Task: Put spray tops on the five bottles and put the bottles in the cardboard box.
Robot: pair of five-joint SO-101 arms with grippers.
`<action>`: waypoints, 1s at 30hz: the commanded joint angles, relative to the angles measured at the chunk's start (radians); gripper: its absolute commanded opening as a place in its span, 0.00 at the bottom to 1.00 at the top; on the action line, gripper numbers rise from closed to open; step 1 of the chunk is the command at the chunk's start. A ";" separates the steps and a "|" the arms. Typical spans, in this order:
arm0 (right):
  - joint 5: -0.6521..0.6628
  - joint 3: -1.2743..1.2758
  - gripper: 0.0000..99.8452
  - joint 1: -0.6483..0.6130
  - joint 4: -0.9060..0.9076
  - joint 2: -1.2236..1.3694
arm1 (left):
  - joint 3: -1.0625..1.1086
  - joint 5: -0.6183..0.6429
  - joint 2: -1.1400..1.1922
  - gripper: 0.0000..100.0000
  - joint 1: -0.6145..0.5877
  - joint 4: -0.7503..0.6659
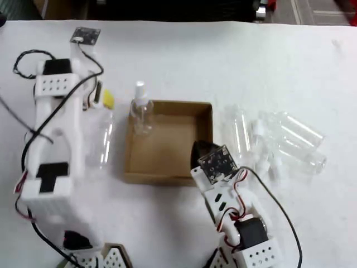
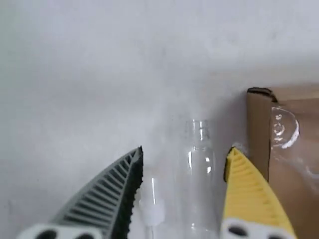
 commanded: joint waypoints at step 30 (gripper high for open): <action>0.008 -0.008 0.01 0.002 -0.022 -0.005 | -0.190 0.018 0.400 0.10 0.042 0.015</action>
